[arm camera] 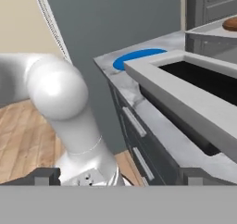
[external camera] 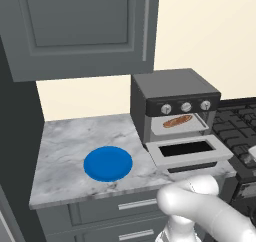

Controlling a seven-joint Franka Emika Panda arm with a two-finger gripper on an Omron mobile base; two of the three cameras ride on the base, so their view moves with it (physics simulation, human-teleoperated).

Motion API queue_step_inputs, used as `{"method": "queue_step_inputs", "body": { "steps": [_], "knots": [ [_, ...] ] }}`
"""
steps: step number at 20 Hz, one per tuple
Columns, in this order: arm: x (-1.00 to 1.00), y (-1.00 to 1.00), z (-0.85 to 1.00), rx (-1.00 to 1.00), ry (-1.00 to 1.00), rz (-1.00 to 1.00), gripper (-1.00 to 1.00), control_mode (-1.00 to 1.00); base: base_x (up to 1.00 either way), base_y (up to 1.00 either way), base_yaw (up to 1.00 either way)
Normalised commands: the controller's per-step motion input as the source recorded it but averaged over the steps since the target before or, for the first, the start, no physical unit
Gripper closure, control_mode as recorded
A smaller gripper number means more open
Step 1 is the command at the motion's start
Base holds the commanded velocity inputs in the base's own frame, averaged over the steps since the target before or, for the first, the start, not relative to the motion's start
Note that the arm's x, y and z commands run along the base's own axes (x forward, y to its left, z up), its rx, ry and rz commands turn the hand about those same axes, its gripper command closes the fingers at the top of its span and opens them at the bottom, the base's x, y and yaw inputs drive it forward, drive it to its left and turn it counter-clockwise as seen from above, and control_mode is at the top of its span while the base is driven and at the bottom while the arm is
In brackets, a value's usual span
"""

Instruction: Pull the toaster oven rack outwards. Pick up the baguette from the plate and place it on the toaster oven rack. Close the toaster oven door fully and set the temperature to the lowest setting.

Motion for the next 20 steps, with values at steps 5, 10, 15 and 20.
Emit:
{"method": "queue_step_inputs", "body": {
  "steps": [5,10,15,20],
  "knots": [
    [0.0,0.01,0.0,0.0,0.04,-0.27,-1.0,-1.0,0.0,0.0,0.0],
    [-0.03,0.0,0.0,0.0,0.06,-0.16,-1.0,-1.0,0.0,0.0,0.0],
    [-0.16,0.0,0.0,0.0,0.02,-0.01,-1.0,-1.0,0.0,0.0,0.0],
    [-0.09,0.0,0.03,0.01,0.0,0.0,-1.0,-1.0,0.0,0.0,0.0]
  ]
}}
